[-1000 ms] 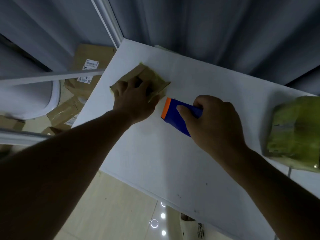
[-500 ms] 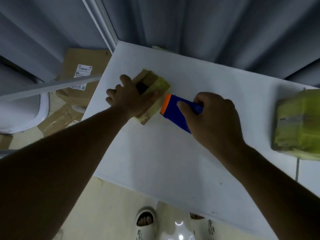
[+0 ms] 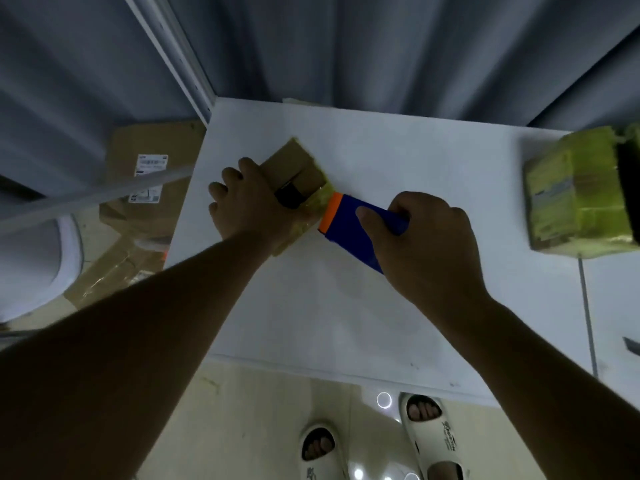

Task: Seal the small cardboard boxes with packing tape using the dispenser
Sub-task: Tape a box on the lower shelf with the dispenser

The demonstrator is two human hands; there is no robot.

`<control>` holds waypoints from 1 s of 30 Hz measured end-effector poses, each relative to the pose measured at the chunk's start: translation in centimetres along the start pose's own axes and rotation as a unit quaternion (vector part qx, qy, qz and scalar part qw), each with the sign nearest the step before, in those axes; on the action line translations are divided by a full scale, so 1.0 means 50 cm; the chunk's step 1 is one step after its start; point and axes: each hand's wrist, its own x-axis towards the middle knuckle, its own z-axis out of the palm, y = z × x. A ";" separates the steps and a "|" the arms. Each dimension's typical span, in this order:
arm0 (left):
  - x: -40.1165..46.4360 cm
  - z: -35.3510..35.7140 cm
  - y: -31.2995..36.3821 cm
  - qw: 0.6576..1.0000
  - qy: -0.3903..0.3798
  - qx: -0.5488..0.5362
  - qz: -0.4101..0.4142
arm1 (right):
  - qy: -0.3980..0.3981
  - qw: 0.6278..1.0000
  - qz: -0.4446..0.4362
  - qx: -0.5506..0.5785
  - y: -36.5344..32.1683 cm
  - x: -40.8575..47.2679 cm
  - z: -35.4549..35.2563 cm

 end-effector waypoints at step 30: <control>0.005 -0.025 -0.044 0.994 -0.026 -0.007 0.108 | -0.015 0.998 0.054 -0.021 0.015 -0.012 0.010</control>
